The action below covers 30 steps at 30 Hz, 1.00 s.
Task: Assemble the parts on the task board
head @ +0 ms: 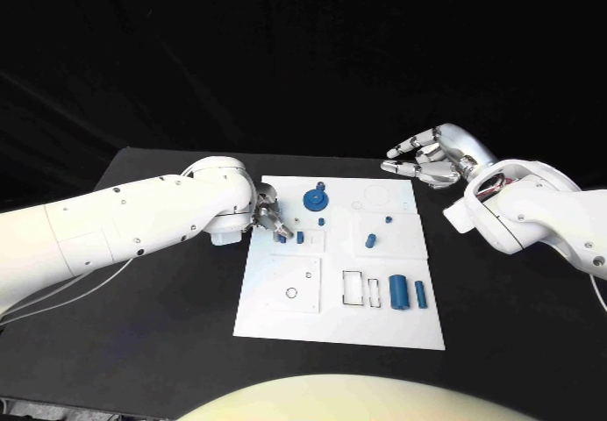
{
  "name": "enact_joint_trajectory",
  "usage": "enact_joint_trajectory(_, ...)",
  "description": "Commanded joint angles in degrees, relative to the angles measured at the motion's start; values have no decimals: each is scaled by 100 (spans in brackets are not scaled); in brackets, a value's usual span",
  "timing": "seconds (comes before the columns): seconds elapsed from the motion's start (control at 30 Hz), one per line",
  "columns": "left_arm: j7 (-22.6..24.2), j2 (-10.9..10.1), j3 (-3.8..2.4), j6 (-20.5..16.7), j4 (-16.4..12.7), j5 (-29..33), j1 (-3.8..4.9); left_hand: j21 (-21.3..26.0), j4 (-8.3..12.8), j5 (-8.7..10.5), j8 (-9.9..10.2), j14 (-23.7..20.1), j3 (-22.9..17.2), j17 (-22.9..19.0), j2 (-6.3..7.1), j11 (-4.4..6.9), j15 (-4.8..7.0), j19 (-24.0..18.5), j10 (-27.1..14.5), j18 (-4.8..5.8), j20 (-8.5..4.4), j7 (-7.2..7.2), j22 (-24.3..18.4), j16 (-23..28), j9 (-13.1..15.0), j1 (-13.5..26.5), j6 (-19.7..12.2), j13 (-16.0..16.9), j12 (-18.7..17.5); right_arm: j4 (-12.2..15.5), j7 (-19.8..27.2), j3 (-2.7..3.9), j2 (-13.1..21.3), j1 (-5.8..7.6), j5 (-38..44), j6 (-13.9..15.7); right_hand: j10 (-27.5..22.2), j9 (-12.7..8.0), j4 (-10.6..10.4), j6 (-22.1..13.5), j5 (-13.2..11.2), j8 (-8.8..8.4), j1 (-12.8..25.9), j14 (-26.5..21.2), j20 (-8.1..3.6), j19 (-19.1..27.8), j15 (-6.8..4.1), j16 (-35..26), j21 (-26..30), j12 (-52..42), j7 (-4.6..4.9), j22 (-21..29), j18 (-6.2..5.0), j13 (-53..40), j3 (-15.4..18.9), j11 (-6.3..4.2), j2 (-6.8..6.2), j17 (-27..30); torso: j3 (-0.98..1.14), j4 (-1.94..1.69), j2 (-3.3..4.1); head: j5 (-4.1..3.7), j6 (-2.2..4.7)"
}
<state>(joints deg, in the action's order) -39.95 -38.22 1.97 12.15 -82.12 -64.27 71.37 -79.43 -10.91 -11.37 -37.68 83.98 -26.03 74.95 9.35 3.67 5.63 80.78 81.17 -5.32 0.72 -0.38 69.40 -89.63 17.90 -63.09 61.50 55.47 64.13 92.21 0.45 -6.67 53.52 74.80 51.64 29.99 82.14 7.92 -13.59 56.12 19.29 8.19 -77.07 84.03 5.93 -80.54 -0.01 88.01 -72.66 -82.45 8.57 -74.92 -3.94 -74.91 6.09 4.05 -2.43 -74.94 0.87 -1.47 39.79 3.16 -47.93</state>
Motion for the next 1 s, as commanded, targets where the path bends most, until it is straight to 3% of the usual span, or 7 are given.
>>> enact_joint_trajectory(0.03,-181,10,0,54,1,21,-4,-21,-54,18,33,602,131,1505,-1,-15,47,21,7,107,-32,57,6,-37,-8,57,7,8,28,11,37,0,3,-3,35,-64,-2,-4,9,-5,40,20,34,477,-35,17,-49,-30,15,12,-25,-194,-34,-637,33,-39,28,-1029,2,5,2,2,8)
enact_joint_trajectory(0.43,-173,-12,-3,-86,31,10,-4,-12,-284,13,76,602,637,1505,-45,-20,45,18,-7,105,-29,64,-2,-37,-25,63,28,12,6,9,43,0,10,-3,35,-54,-8,-4,8,-6,40,21,36,476,-35,21,-49,-33,21,17,-25,-190,-35,-631,34,-39,28,-1025,-3,1,-5,-14,32)
enact_joint_trajectory(0.73,-83,-103,-31,-383,-66,177,-1,16,-542,22,107,602,1223,1505,-6,-58,23,-4,-126,95,-16,112,-47,-37,-31,117,-48,-212,-183,0,59,0,5,-3,35,-39,-15,-5,3,-10,38,20,49,472,-35,27,-49,-40,35,23,-25,-181,-38,-623,43,-38,25,-1009,0,-2,-4,-18,50)
enact_joint_trajectory(0.8,-37,-131,-49,-548,-79,302,0,67,-566,21,121,602,1404,1505,4,-73,15,-48,-197,77,-9,129,-137,-37,-35,161,-100,-338,-287,-3,61,0,2,-4,35,-38,-15,-5,3,-10,38,20,49,472,-35,27,-49,-40,35,23,-25,-181,-38,-623,43,-38,25,-1009,-1,-2,-5,-19,58)
enact_joint_trajectory(1.0,104,-244,-107,-1055,-140,504,8,339,-570,4,161,516,1888,1207,-135,-147,-36,-269,-564,-11,37,214,-582,123,-59,30,-332,-986,-810,-11,64,0,-1,-4,33,-33,-17,-5,3,-11,38,20,51,470,-35,31,-49,-44,43,25,-24,-175,-40,-621,45,-38,25,-1001,1,-2,-4,-32,72)
